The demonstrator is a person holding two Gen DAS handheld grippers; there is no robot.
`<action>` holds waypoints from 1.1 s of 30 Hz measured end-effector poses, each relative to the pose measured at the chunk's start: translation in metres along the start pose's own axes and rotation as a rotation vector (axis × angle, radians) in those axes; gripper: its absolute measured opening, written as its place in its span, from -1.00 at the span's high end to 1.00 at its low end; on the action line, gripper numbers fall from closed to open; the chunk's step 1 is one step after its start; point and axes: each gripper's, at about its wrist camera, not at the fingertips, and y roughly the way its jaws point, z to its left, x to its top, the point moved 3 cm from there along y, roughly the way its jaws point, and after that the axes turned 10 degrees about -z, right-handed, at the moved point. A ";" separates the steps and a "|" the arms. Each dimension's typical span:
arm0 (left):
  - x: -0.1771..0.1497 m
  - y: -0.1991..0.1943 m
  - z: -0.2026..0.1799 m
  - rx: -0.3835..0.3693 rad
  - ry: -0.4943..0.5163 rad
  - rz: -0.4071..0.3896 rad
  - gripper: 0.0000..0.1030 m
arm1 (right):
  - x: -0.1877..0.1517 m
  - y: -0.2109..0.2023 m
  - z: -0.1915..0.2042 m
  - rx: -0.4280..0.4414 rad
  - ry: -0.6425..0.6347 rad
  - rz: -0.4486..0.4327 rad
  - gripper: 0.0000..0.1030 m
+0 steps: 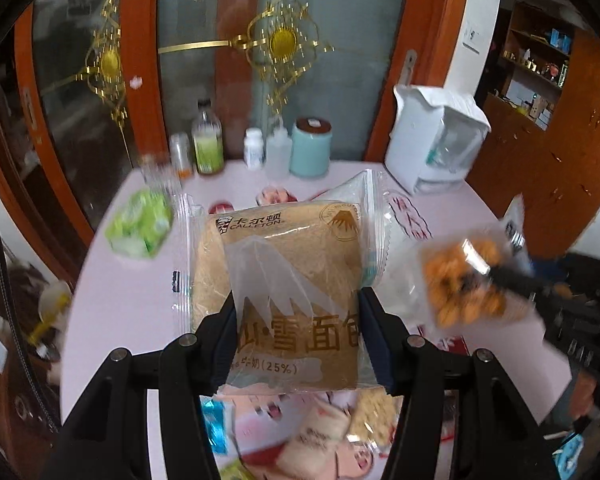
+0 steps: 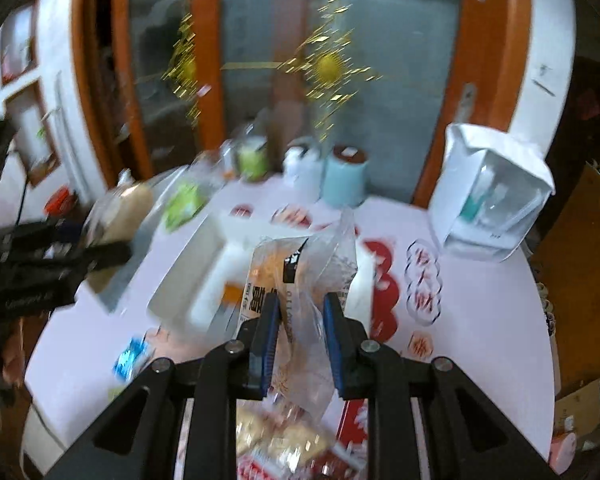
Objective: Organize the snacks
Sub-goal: 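Carry both packs over the white tray and open both tools to release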
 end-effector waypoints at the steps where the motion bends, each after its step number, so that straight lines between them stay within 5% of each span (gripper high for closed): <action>1: 0.005 0.003 0.001 0.006 0.004 -0.005 -0.06 | 0.006 0.007 -0.006 -0.016 0.021 -0.004 0.57; 9: 0.035 0.071 0.009 0.043 -0.008 0.012 -0.06 | 0.026 0.081 -0.037 -0.052 0.169 0.009 0.57; 17: 0.018 0.147 0.014 0.071 -0.049 0.108 -0.07 | 0.003 0.144 -0.038 -0.050 0.216 0.099 0.56; 27: 0.001 0.192 0.009 0.089 -0.040 0.174 -0.09 | -0.020 0.184 -0.032 -0.021 0.212 0.188 0.52; 31: -0.003 0.198 0.009 0.112 -0.019 0.187 -0.25 | -0.020 0.188 -0.029 -0.014 0.218 0.191 0.45; 33: -0.003 0.198 0.010 0.133 -0.012 0.185 -0.60 | -0.016 0.185 -0.026 -0.014 0.208 0.175 0.37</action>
